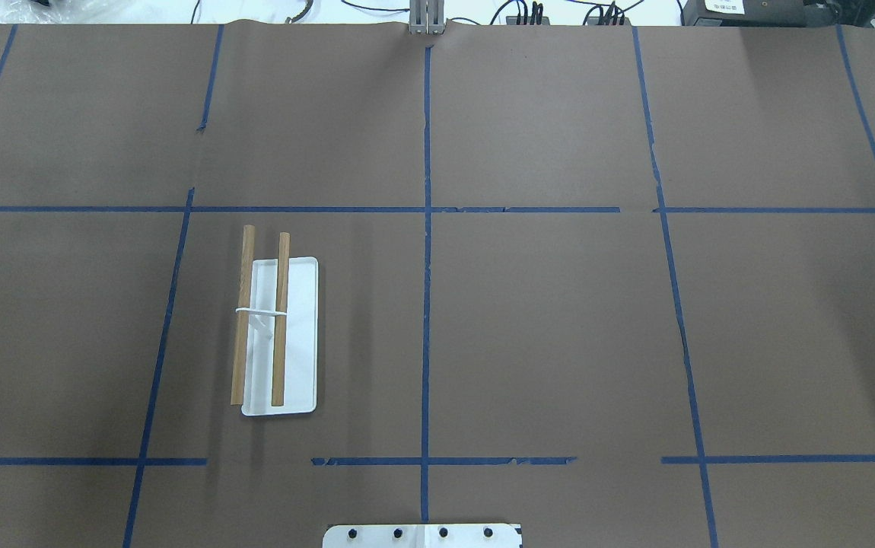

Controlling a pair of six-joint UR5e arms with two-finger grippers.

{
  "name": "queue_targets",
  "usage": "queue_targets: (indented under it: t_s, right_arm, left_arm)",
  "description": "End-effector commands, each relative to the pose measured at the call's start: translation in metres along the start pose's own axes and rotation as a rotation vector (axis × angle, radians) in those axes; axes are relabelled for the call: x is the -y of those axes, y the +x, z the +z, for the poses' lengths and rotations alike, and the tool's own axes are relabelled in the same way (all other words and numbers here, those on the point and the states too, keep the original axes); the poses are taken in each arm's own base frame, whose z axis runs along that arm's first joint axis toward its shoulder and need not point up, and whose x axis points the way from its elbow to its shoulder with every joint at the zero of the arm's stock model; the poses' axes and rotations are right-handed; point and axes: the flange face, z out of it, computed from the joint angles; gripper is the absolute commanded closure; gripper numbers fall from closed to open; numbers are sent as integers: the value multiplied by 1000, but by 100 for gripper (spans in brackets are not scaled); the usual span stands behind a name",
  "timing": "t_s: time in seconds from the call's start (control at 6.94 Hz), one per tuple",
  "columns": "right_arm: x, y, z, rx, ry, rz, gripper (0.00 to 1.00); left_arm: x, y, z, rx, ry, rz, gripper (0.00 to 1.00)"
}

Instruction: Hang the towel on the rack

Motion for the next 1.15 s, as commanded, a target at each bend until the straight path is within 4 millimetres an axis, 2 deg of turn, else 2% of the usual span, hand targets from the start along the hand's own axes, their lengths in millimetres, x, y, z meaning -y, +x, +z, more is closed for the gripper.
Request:
queue_targets:
  t_s: [0.0,0.29,0.43,0.58,0.72,0.86,1.01]
  right_arm:
    - [1,0,0,-2,1,-3,0]
    - [1,-3,-2,-3,6,-11,0]
    - [4,-5,-5,-1,11,-15,0]
    - [8,-15,-14,5,33,-33,0]
    - [11,-29,-30,-7,67,-67,0]
    - [28,-49,-53,-6,115,-107,0]
    - [28,-57,-62,-10,175,-165,0]
  left_arm:
    - [1,1,-2,3,5,6,0]
    - [3,2,-3,11,7,12,0]
    - [16,8,-11,16,24,31,0]
    - [25,14,-18,9,42,47,0]
    - [38,28,-34,21,76,89,0]
    - [57,40,-50,35,128,141,0]
    - [79,48,-60,44,208,216,0]
